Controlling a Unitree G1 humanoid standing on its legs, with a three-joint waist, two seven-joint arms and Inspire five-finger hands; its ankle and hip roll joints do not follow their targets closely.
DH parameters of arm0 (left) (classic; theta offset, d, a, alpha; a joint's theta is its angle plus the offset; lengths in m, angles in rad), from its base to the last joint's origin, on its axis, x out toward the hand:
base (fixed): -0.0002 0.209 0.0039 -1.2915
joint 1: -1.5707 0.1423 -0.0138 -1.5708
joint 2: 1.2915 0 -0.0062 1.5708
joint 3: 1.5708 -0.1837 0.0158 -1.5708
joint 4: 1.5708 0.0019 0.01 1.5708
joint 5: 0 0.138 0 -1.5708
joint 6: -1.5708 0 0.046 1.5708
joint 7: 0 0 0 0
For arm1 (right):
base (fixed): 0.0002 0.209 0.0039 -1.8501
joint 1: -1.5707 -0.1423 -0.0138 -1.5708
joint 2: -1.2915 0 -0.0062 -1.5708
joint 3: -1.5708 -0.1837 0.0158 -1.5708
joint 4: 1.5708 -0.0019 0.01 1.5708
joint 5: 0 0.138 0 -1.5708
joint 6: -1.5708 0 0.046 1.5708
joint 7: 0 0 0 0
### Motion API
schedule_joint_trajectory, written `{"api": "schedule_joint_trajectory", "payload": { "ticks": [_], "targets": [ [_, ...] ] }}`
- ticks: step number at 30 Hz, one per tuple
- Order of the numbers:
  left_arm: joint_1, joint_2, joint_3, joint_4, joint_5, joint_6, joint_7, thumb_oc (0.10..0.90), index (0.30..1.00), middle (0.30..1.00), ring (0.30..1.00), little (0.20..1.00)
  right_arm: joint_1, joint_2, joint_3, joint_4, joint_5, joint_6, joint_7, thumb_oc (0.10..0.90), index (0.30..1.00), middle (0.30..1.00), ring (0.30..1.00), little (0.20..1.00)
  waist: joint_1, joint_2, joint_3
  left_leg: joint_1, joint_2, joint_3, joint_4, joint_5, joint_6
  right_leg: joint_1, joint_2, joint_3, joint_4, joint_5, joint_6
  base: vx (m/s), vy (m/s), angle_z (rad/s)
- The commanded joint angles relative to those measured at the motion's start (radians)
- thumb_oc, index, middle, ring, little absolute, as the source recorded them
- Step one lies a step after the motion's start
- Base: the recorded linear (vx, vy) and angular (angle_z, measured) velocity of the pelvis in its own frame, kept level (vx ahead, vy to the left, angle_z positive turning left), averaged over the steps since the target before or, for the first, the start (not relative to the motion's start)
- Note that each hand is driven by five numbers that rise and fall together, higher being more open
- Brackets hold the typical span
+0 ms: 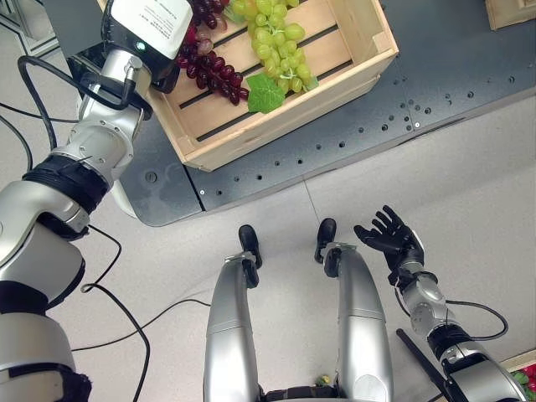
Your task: Pick up the fruits from the basket on one side to the basket on the other side
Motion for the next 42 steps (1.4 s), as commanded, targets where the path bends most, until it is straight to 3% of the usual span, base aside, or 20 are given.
{"api": "schedule_joint_trajectory", "payload": {
  "ticks": [1,13,18,21,27,29,30,37,42],
  "targets": [
    [-0.080,0.053,0.097,0.035,0.031,-0.020,0.093,0.800,0.900,0.900,0.900,0.900,0.048,-0.031,-0.017,-0.066,0.031,-0.059,-0.029,0.800,0.900,0.900,0.900,0.900,0.000,-0.006,-0.013,0.058,0.015,0.051,-0.015,-0.089,0.003,0.065,0.029,0.031,-0.081,0.037,0.027,0.00,0.000,0.00],
    [-0.113,-0.002,0.051,0.123,0.091,-0.203,0.250,0.800,0.900,0.900,0.900,0.900,0.046,-0.029,-0.017,-0.062,0.039,-0.064,-0.016,0.800,0.900,0.900,0.900,0.900,-0.022,-0.021,-0.013,0.037,0.021,0.065,-0.009,-0.094,0.007,0.033,0.036,0.041,-0.077,0.046,0.034,0.00,0.008,0.00],
    [-0.116,-0.023,0.025,0.146,0.143,-0.243,0.180,0.800,0.900,0.900,0.900,0.900,0.029,-0.025,-0.018,-0.056,0.058,-0.064,-0.014,0.800,0.900,0.900,0.900,0.900,-0.028,-0.022,-0.013,0.027,0.017,0.066,-0.010,-0.097,0.007,0.020,0.039,0.048,-0.079,0.049,0.037,0.00,0.000,0.00],
    [-0.110,-0.035,0.006,0.188,0.119,-0.213,0.068,0.800,0.900,0.900,0.900,0.900,0.024,-0.029,-0.015,-0.068,0.059,-0.054,-0.024,0.800,0.900,0.900,0.900,0.900,-0.034,-0.020,-0.013,0.019,0.015,0.070,-0.018,-0.091,0.007,0.010,0.041,0.049,-0.088,0.056,0.039,0.00,0.006,-0.01],
    [-0.090,-0.046,-0.010,0.244,0.069,-0.206,-0.018,0.800,0.900,0.900,0.900,0.900,0.031,-0.043,-0.012,-0.095,0.077,-0.066,-0.017,0.800,0.900,0.900,0.900,0.900,-0.042,-0.020,-0.013,0.003,0.019,0.075,-0.015,-0.091,0.003,-0.008,0.039,0.053,-0.087,0.056,0.042,0.00,0.000,0.00],
    [-0.084,-0.046,-0.010,0.250,0.052,-0.181,-0.049,0.453,0.380,0.380,0.380,0.380,0.032,-0.045,-0.015,-0.101,0.087,-0.069,-0.015,0.800,0.900,0.900,0.900,0.900,-0.042,-0.020,-0.013,0.002,0.018,0.077,-0.020,-0.088,0.002,-0.010,0.038,0.052,-0.091,0.058,0.043,0.00,0.003,-0.02],
    [-0.077,-0.048,-0.011,0.264,0.033,-0.148,-0.085,0.400,0.300,0.300,0.300,0.300,0.033,-0.043,-0.016,-0.108,0.101,-0.075,-0.009,0.800,0.900,0.900,0.900,0.900,-0.042,-0.020,-0.013,0.002,0.019,0.078,-0.023,-0.086,0.003,-0.011,0.036,0.051,-0.092,0.059,0.043,-0.01,-0.002,-0.04],
    [-0.041,-0.026,0.022,0.276,0.037,-0.066,-0.105,0.400,0.300,0.300,0.300,0.300,0.049,-0.043,-0.014,-0.173,0.128,-0.078,-0.005,0.800,0.900,0.900,0.900,0.900,-0.037,-0.022,-0.013,0.018,0.023,0.081,-0.031,-0.082,-0.004,0.010,0.031,0.038,-0.099,0.055,0.043,-0.01,-0.006,-0.03],
    [-0.045,-0.010,0.035,0.275,0.053,-0.075,-0.079,0.400,0.300,0.300,0.300,0.300,0.064,-0.043,-0.021,-0.209,0.146,-0.075,-0.006,0.800,0.900,0.900,0.900,0.900,-0.037,-0.017,-0.013,0.041,0.023,0.083,-0.036,-0.080,-0.004,0.031,0.027,0.031,-0.097,0.050,0.041,0.00,0.000,0.00]
  ]
}}
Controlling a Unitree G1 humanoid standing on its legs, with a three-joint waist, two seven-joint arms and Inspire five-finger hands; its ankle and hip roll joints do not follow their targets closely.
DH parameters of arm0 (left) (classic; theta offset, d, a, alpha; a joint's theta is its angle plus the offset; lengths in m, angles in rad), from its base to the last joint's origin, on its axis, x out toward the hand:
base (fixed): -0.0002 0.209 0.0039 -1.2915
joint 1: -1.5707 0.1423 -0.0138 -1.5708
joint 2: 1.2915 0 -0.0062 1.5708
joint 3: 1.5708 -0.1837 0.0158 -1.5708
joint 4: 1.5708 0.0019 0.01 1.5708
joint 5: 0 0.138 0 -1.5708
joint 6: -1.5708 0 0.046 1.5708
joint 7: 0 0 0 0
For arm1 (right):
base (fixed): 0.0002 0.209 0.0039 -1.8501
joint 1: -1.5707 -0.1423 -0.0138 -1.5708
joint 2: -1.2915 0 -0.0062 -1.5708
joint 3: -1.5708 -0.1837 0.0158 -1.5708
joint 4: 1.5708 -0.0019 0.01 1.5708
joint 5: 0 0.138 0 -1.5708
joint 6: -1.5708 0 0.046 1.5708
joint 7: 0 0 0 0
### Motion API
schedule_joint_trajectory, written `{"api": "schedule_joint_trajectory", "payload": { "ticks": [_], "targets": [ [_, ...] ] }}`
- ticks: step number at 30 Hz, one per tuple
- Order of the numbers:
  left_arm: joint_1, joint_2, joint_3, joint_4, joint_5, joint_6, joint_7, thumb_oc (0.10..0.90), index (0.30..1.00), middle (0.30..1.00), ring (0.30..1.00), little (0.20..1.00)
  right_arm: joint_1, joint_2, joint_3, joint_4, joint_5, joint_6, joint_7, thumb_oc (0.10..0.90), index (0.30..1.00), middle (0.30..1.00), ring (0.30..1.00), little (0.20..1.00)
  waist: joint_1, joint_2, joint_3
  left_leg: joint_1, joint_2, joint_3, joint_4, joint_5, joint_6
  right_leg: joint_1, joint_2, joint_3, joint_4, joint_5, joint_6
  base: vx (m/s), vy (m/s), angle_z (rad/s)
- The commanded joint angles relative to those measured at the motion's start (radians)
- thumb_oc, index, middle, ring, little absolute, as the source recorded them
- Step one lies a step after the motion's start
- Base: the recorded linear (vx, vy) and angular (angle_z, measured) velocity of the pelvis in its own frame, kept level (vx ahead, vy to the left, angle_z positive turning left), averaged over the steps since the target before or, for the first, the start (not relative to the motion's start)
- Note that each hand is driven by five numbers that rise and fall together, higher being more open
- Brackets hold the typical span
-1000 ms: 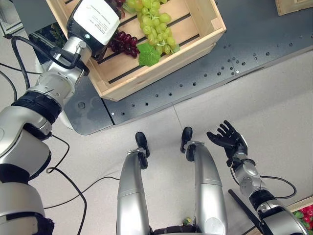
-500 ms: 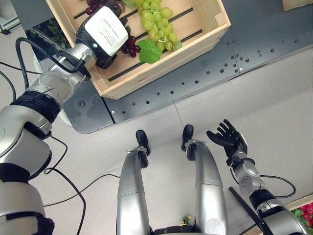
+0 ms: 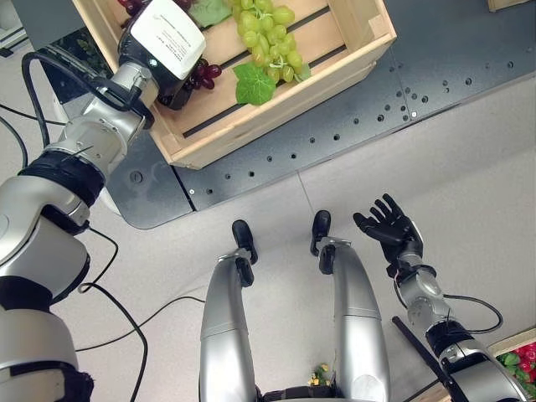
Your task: Pick up the fruits from the basket on one side to the basket on the other side
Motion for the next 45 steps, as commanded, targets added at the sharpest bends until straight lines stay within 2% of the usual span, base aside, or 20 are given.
{"api": "schedule_joint_trajectory", "payload": {
  "ticks": [1,5,6,8,9,10,11,12,14,15,16,17,18,21,22,25,26,33,42,45],
  "targets": [
    [-0.012,0.018,0.060,0.155,0.001,0.105,-0.045,0.400,0.300,0.300,0.300,0.300,0.064,-0.040,-0.020,-0.090,0.062,-0.076,0.003,0.800,0.900,0.900,0.900,0.900,-0.023,0.004,-0.011,0.069,0.014,0.050,-0.025,-0.074,-0.014,0.071,0.010,-0.002,-0.070,0.040,0.024,0.00,0.000,0.00],
    [-0.006,0.027,0.075,0.160,0.002,0.062,0.012,0.400,0.300,0.300,0.300,0.300,0.078,-0.040,-0.027,-0.100,0.065,-0.080,0.006,0.800,0.900,0.900,0.900,0.900,-0.025,0.007,-0.011,0.087,0.016,0.052,-0.022,-0.078,-0.012,0.086,0.008,-0.003,-0.061,0.032,0.023,0.00,0.003,-0.01],
    [-0.001,0.030,0.080,0.158,-0.017,0.034,0.045,0.400,0.300,0.300,0.300,0.300,0.080,-0.044,-0.030,-0.106,0.066,-0.077,0.003,0.800,0.900,0.900,0.900,0.900,-0.027,0.010,-0.011,0.096,0.016,0.054,-0.023,-0.078,-0.012,0.094,0.009,-0.002,-0.059,0.029,0.023,0.00,0.019,-0.05],
    [0.005,0.032,0.087,0.157,-0.067,0.020,0.074,0.400,0.300,0.300,0.300,0.300,0.083,-0.044,-0.031,-0.108,0.063,-0.077,0.000,0.800,0.900,0.900,0.900,0.900,-0.028,0.012,-0.011,0.106,0.015,0.055,-0.027,-0.077,-0.012,0.103,0.009,-0.001,-0.060,0.028,0.023,-0.01,0.023,-0.04],
    [0.018,0.035,0.099,0.150,-0.170,-0.012,0.143,0.400,0.300,0.300,0.300,0.300,0.091,-0.046,-0.031,-0.114,0.063,-0.076,0.002,0.800,0.900,0.900,0.900,0.900,-0.029,0.013,-0.011,0.126,0.014,0.058,-0.035,-0.078,-0.014,0.122,0.011,0.000,-0.067,0.026,0.023,0.00,0.000,0.00],
    [0.016,0.036,0.104,0.149,-0.194,-0.023,0.158,0.400,0.300,0.300,0.300,0.300,0.089,-0.047,-0.032,-0.115,0.064,-0.076,0.002,0.800,0.900,0.900,0.900,0.900,-0.029,0.012,-0.011,0.123,0.015,0.058,-0.034,-0.076,-0.013,0.118,0.011,0.001,-0.067,0.027,0.022,0.00,0.000,0.00],
    [0.025,0.035,0.127,0.138,-0.321,-0.081,0.214,0.400,0.300,0.300,0.300,0.300,0.102,-0.046,-0.032,-0.127,0.061,-0.073,0.000,0.800,0.900,0.900,0.900,0.900,-0.028,0.013,-0.011,0.147,0.016,0.062,-0.040,-0.079,-0.013,0.140,0.012,0.002,-0.071,0.024,0.022,0.00,0.000,0.00],
    [0.022,0.036,0.129,0.137,-0.325,-0.079,0.210,0.400,0.300,0.300,0.300,0.300,0.099,-0.046,-0.033,-0.127,0.061,-0.073,-0.001,0.800,0.900,0.900,0.900,0.900,-0.028,0.013,-0.011,0.142,0.016,0.062,-0.038,-0.077,-0.013,0.135,0.013,0.003,-0.069,0.025,0.021,0.00,0.000,0.00],
    [0.043,0.028,0.190,0.102,-0.524,-0.228,0.247,0.400,0.300,0.300,0.300,0.300,0.118,-0.033,-0.033,-0.142,0.052,-0.074,-0.002,0.800,0.900,0.900,0.900,0.900,-0.026,0.014,-0.011,0.186,0.015,0.067,-0.050,-0.082,-0.013,0.174,0.015,0.005,-0.075,0.018,0.022,0.00,-0.001,-0.02],
    [0.046,0.027,0.196,0.098,-0.533,-0.237,0.250,0.400,0.300,0.300,0.300,0.300,0.119,-0.032,-0.033,-0.143,0.051,-0.074,-0.003,0.800,0.900,0.900,0.900,0.900,-0.026,0.014,-0.011,0.189,0.015,0.067,-0.050,-0.083,-0.014,0.176,0.016,0.006,-0.076,0.018,0.022,-0.01,-0.008,-0.06],
    [0.064,0.017,0.236,0.074,-0.613,-0.303,0.258,0.400,0.300,0.300,0.300,0.300,0.122,-0.020,-0.030,-0.152,0.042,-0.071,-0.018,0.800,0.900,0.900,0.900,0.900,-0.023,0.015,-0.011,0.213,0.012,0.067,-0.057,-0.084,-0.014,0.197,0.019,0.009,-0.078,0.015,0.023,0.00,-0.012,-0.05],
    [0.085,0.006,0.285,0.043,-0.658,-0.330,0.252,0.400,0.300,0.300,0.300,0.300,0.126,-0.010,-0.032,-0.153,0.039,-0.070,-0.013,0.800,0.900,0.900,0.900,0.900,-0.020,0.014,-0.011,0.241,0.010,0.068,-0.065,-0.085,-0.012,0.221,0.019,0.008,-0.083,0.012,0.022,0.00,-0.012,-0.06],
    [0.092,0.003,0.296,0.036,-0.667,-0.333,0.251,0.400,0.300,0.300,0.300,0.300,0.126,-0.008,-0.032,-0.153,0.038,-0.070,-0.013,0.800,0.900,0.900,0.900,0.900,-0.020,0.015,-0.011,0.248,0.009,0.068,-0.067,-0.085,-0.012,0.228,0.019,0.009,-0.085,0.012,0.022,0.01,-0.014,-0.05],
    [0.184,-0.056,0.448,-0.053,-0.881,-0.397,0.166,0.400,0.300,0.300,0.300,0.300,0.127,0.034,-0.034,-0.161,0.001,-0.057,-0.039,0.800,0.900,0.900,0.900,0.900,-0.011,0.011,-0.011,0.342,-0.002,0.070,-0.102,-0.082,-0.010,0.316,0.017,0.002,-0.116,0.012,0.026,0.02,-0.038,-0.05],
    [0.187,-0.057,0.453,-0.056,-0.889,-0.397,0.162,0.400,0.300,0.300,0.300,0.300,0.128,0.035,-0.034,-0.162,0.001,-0.057,-0.039,0.800,0.900,0.900,0.900,0.900,-0.011,0.011,-0.011,0.345,-0.003,0.070,-0.104,-0.082,-0.010,0.319,0.017,0.002,-0.118,0.012,0.026,0.05,-0.032,-0.04],
    [0.264,-0.100,0.553,-0.109,-1.017,-0.427,0.116,0.400,0.300,0.300,0.300,0.300,0.153,0.058,-0.035,-0.182,-0.011,-0.056,-0.052,0.800,0.900,0.900,0.900,0.900,-0.007,0.010,-0.011,0.426,-0.007,0.067,-0.131,-0.095,-0.019,0.395,0.014,-0.004,-0.135,-0.004,0.037,0.05,-0.035,-0.02],
    [0.309,-0.134,0.619,-0.145,-1.109,-0.439,0.091,0.400,0.300,0.300,0.300,0.300,0.168,0.075,-0.038,-0.203,-0.028,-0.051,-0.065,0.800,0.900,0.900,0.900,0.900,-0.007,0.008,-0.011,0.470,-0.010,0.070,-0.148,-0.093,-0.019,0.436,0.012,-0.008,-0.152,-0.004,0.039,0.04,-0.032,0.01],
    [0.374,-0.198,0.738,-0.180,-1.308,-0.446,0.050,0.400,0.300,0.300,0.300,0.300,0.198,0.096,-0.055,-0.216,-0.031,-0.036,-0.057,0.800,0.900,0.900,0.900,0.900,-0.012,-0.001,-0.012,0.580,-0.010,0.078,-0.178,-0.099,-0.018,0.544,0.005,-0.019,-0.186,-0.011,0.038,0.02,-0.037,-0.03],
    [0.477,-0.225,0.829,-0.218,-1.399,-0.453,0.058,0.400,0.300,0.300,0.300,0.300,0.272,0.113,-0.056,-0.271,-0.031,-0.053,0.004,0.800,0.900,0.900,0.900,0.900,-0.015,0.007,-0.057,0.701,-0.023,0.088,-0.237,-0.097,-0.019,0.670,-0.008,-0.037,-0.255,-0.015,0.038,0.03,-0.016,-0.03],
    [0.520,-0.234,0.848,-0.244,-1.396,-0.463,0.058,0.400,0.300,0.300,0.300,0.300,0.288,0.125,-0.037,-0.325,-0.085,-0.075,-0.003,0.800,0.900,0.900,0.900,0.900,-0.012,0.013,-0.079,0.745,-0.032,0.091,-0.278,-0.086,-0.018,0.719,-0.013,-0.048,-0.297,-0.010,0.041,0.03,-0.014,-0.03]
  ]
}}
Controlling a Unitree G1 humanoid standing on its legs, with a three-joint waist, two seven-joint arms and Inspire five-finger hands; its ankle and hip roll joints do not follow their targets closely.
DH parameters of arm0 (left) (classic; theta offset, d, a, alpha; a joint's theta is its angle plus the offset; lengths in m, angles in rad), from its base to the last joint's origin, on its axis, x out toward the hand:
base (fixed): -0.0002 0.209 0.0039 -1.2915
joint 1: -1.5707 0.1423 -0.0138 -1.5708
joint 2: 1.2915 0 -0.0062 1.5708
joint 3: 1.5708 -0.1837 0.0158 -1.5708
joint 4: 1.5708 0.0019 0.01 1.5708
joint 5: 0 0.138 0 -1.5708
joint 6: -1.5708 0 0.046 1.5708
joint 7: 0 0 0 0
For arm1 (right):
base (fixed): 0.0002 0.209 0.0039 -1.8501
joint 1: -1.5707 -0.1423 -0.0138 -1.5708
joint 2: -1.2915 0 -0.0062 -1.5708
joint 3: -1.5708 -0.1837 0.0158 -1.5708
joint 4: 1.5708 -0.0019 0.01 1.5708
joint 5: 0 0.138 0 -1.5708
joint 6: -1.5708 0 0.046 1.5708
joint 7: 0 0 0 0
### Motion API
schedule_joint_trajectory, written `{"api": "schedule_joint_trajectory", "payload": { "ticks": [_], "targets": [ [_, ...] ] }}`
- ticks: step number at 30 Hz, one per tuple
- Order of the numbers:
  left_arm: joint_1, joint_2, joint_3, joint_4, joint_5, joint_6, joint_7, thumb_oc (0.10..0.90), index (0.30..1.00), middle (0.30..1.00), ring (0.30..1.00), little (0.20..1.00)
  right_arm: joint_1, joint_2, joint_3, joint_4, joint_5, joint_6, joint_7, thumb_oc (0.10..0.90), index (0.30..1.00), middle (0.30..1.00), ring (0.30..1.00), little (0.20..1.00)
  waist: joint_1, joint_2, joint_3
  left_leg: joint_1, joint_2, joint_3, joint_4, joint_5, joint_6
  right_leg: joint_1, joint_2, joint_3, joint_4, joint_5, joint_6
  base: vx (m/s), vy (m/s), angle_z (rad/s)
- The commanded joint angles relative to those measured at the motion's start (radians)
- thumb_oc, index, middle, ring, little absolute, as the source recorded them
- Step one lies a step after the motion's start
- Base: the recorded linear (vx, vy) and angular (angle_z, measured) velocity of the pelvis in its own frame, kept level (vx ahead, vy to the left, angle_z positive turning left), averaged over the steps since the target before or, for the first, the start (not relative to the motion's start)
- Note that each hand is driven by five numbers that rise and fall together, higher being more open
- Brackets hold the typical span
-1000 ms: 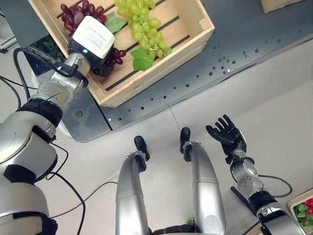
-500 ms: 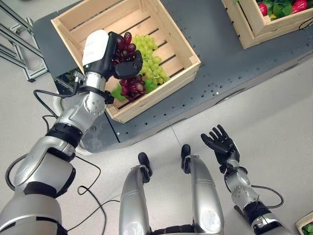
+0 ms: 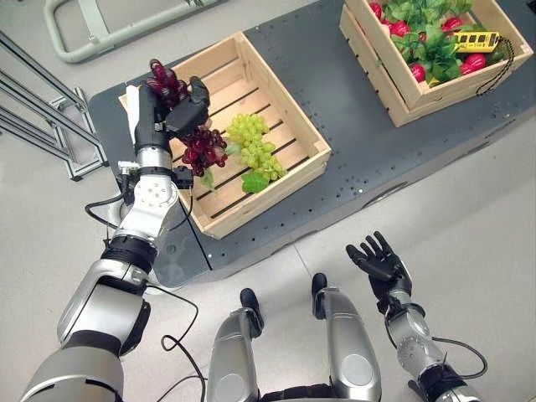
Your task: Pick up the fruits from the basket on one side to the basket on the other side
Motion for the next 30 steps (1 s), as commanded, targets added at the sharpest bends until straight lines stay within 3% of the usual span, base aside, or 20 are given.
{"api": "schedule_joint_trajectory", "payload": {
  "ticks": [1,9,13,17,22,24,27,30],
  "targets": [
    [-0.037,0.058,0.083,-0.134,0.006,-0.106,0.039,0.400,0.300,0.300,0.300,0.300,-0.002,0.020,-0.013,-0.150,-0.120,-0.090,0.033,0.800,0.900,0.900,0.900,0.900,0.008,0.019,-0.095,0.093,-0.042,0.037,-0.008,-0.097,0.032,0.118,-0.062,-0.046,-0.083,-0.007,0.033,0.03,-0.006,-0.04],
    [0.040,0.042,0.105,-0.189,-0.058,-0.074,-0.060,0.400,0.300,0.300,0.300,0.300,-0.067,0.011,0.037,-0.293,-0.260,-0.091,0.048,0.800,0.900,0.900,0.900,0.900,0.027,0.051,-0.201,0.243,-0.063,0.036,-0.162,-0.063,0.017,0.304,-0.051,-0.083,-0.263,0.016,0.035,0.06,-0.010,0.02],
    [0.044,0.052,0.082,-0.214,-0.041,-0.066,-0.114,0.400,0.300,0.300,0.300,0.300,-0.138,-0.012,0.069,-0.348,-0.334,-0.060,0.019,0.800,0.900,0.900,0.900,0.900,0.042,0.068,-0.256,0.310,-0.072,0.032,-0.249,-0.034,0.005,0.384,-0.042,-0.101,-0.349,0.036,0.037,0.07,-0.023,0.05],
    [0.034,0.069,0.046,-0.233,-0.046,-0.072,-0.194,0.400,0.300,0.300,0.300,0.300,-0.221,-0.037,0.101,-0.390,-0.351,0.010,0.034,0.800,0.900,0.900,0.900,0.900,0.066,0.082,-0.320,0.359,-0.081,0.017,-0.328,0.000,-0.005,0.445,-0.037,-0.121,-0.416,0.059,0.042,0.06,-0.057,0.03],
    [-0.028,0.050,-0.034,-0.284,-0.043,-0.062,-0.253,0.400,0.300,0.300,0.300,0.300,-0.348,-0.025,0.159,-0.380,-0.367,0.047,-0.049,0.800,0.900,0.900,0.900,0.900,0.109,0.078,-0.377,0.398,-0.079,-0.013,-0.411,0.031,-0.014,0.508,-0.028,-0.158,-0.510,0.093,0.048,0.02,-0.120,0.20],
    [-0.050,0.030,-0.064,-0.326,-0.045,-0.040,-0.277,0.400,0.300,0.300,0.300,0.300,-0.412,-0.010,0.182,-0.361,-0.349,0.091,-0.082,0.800,0.900,0.900,0.900,0.900,0.130,0.074,-0.399,0.410,-0.073,-0.020,-0.458,0.060,-0.016,0.531,-0.020,-0.181,-0.555,0.116,0.045,-0.03,-0.111,0.24],
    [-0.072,0.008,-0.093,-0.350,-0.071,-0.034,-0.328,0.400,0.300,0.300,0.300,0.300,-0.461,-0.004,0.198,-0.330,-0.320,0.142,-0.083,0.800,0.900,0.900,0.900,0.900,0.146,0.070,-0.417,0.425,-0.068,-0.029,-0.508,0.083,-0.022,0.553,-0.011,-0.200,-0.596,0.131,0.049,0.00,-0.098,0.12],
    [-0.086,0.000,-0.112,-0.377,-0.079,-0.031,-0.351,0.400,0.300,0.300,0.300,0.300,-0.491,-0.002,0.208,-0.313,-0.306,0.153,-0.099,0.800,0.900,0.900,0.900,0.900,0.155,0.066,-0.427,0.421,-0.064,-0.040,-0.517,0.089,-0.026,0.560,-0.006,-0.211,-0.608,0.135,0.050,-0.01,-0.070,0.18]
  ]
}}
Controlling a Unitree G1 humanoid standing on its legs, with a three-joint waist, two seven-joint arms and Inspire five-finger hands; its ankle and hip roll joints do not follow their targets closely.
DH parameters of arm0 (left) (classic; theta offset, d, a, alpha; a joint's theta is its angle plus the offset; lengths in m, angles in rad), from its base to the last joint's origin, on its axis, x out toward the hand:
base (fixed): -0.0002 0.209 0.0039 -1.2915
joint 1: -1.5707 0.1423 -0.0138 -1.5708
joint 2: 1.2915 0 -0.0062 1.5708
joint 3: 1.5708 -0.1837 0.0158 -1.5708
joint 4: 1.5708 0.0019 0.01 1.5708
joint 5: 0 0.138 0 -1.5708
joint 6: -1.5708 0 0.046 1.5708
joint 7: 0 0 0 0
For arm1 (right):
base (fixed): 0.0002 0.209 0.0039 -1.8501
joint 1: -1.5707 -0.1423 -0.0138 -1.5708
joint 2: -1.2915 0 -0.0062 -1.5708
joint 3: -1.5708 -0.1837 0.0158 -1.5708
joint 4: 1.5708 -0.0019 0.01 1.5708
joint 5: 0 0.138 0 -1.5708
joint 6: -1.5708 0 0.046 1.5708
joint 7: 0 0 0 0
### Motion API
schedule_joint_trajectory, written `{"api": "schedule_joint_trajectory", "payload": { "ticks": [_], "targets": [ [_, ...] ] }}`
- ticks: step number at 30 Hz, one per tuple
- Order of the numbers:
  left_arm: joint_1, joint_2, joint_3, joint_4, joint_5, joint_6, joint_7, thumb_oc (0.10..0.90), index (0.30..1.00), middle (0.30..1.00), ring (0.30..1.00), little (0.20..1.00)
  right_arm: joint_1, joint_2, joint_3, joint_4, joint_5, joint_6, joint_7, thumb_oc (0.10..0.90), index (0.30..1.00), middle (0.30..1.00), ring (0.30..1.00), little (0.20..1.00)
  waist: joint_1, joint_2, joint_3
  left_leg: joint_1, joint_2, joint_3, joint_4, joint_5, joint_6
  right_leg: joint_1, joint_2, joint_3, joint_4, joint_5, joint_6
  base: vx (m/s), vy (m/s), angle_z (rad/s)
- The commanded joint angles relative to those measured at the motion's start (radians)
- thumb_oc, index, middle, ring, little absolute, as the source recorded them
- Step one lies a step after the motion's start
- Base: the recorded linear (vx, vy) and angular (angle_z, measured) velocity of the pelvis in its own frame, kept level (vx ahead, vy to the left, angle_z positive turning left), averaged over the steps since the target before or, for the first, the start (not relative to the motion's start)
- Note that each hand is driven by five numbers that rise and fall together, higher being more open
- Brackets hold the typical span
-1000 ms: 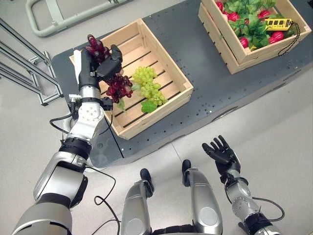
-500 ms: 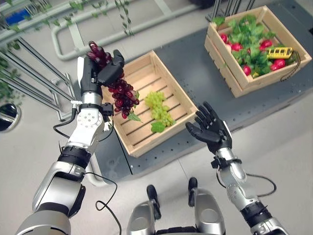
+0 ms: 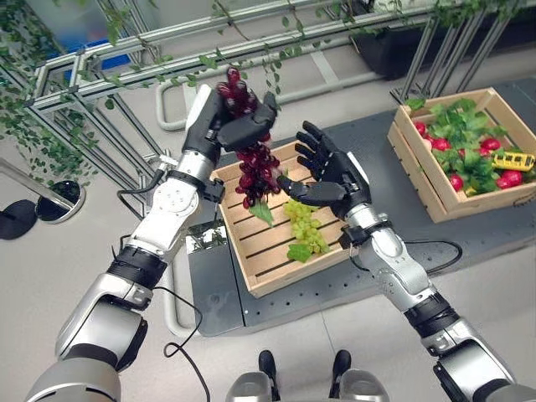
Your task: Pick up the fruits from the basket on one side to the basket on the other side
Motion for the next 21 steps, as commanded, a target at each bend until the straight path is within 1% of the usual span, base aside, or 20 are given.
{"api": "schedule_joint_trajectory", "payload": {
  "ticks": [1,5,8,9,10,11,14,18,21],
  "targets": [
    [-0.152,-0.013,-0.004,-0.003,-0.030,-0.085,-0.016,0.400,0.300,0.300,0.300,0.300,-0.053,0.062,0.041,0.053,0.029,-0.050,-0.041,0.800,0.900,0.900,0.900,0.900,0.028,-0.023,-0.232,-0.038,-0.012,-0.007,-0.016,-0.019,-0.017,0.001,-0.059,-0.027,0.001,-0.008,-0.009,-0.01,-0.059,0.15],
    [-0.159,-0.021,-0.024,-0.053,-0.044,-0.080,-0.044,0.400,0.300,0.300,0.300,0.300,-0.070,0.064,0.042,0.054,0.029,-0.036,-0.056,0.800,0.900,0.900,0.900,0.900,0.033,-0.031,-0.245,-0.045,-0.010,-0.024,-0.016,-0.020,-0.017,0.002,-0.053,-0.028,0.001,-0.014,-0.013,-0.01,-0.039,0.15],
    [-0.156,-0.034,-0.029,-0.073,-0.052,-0.066,-0.054,0.400,0.300,0.300,0.300,0.300,-0.078,0.072,0.045,0.061,0.027,-0.016,-0.057,0.800,0.900,0.900,0.900,0.900,0.034,-0.036,-0.252,-0.041,-0.008,-0.021,-0.016,-0.022,-0.015,0.005,-0.053,-0.027,0.001,-0.016,-0.014,0.00,-0.015,0.05],
    [-0.155,-0.046,-0.035,-0.082,-0.056,-0.061,-0.062,0.400,0.300,0.300,0.300,0.300,-0.086,0.074,0.053,0.073,0.011,0.020,-0.056,0.800,0.900,0.900,0.900,0.900,0.035,-0.039,-0.256,-0.038,-0.008,-0.021,-0.016,-0.025,-0.013,0.007,-0.053,-0.027,0.001,-0.018,-0.014,0.00,0.000,0.00],
    [-0.155,-0.048,-0.036,-0.084,-0.055,-0.060,-0.062,0.400,0.300,0.300,0.300,0.300,-0.086,0.075,0.054,0.076,0.003,0.025,-0.058,0.800,0.900,0.900,0.900,0.900,0.035,-0.039,-0.256,-0.038,-0.008,-0.021,-0.016,-0.025,-0.013,0.008,-0.053,-0.027,0.001,-0.018,-0.014,0.00,0.000,0.00],
    [-0.154,-0.053,-0.037,-0.086,-0.053,-0.061,-0.066,0.400,0.300,0.300,0.300,0.300,-0.087,0.073,0.058,0.082,-0.008,0.052,-0.056,0.800,0.900,0.900,0.900,0.900,0.035,-0.040,-0.257,-0.036,-0.008,-0.021,-0.016,-0.026,-0.013,0.009,-0.054,-0.026,0.001,-0.019,-0.013,0.00,0.000,0.00],
    [-0.148,-0.059,-0.041,-0.126,-0.039,-0.050,-0.066,0.400,0.300,0.300,0.300,0.300,-0.086,0.054,0.073,0.108,0.030,0.111,-0.038,0.800,0.900,0.900,0.900,0.900,0.035,-0.047,-0.264,-0.033,-0.006,-0.020,-0.016,-0.030,-0.012,0.012,-0.055,-0.024,0.001,-0.021,-0.013,0.00,0.000,0.00],
    [-0.150,-0.059,-0.050,-0.159,-0.046,-0.038,-0.063,0.400,0.300,0.300,0.300,0.300,-0.080,0.047,0.077,0.122,0.058,0.131,-0.034,0.800,0.900,0.900,0.900,0.900,0.035,-0.052,-0.268,-0.028,-0.006,-0.021,-0.016,-0.034,-0.010,0.017,-0.055,-0.023,0.001,-0.023,-0.011,0.00,0.000,0.00],
    [-0.159,-0.069,-0.059,-0.186,-0.046,-0.025,-0.059,0.400,0.300,0.300,0.300,0.300,-0.080,0.056,0.080,0.128,0.066,0.111,-0.038,0.800,0.900,0.900,0.900,0.900,0.036,-0.053,-0.270,-0.024,-0.005,-0.021,-0.016,-0.036,-0.010,0.019,-0.056,-0.023,0.001,-0.024,-0.010,0.00,0.000,0.00]
  ]
}}
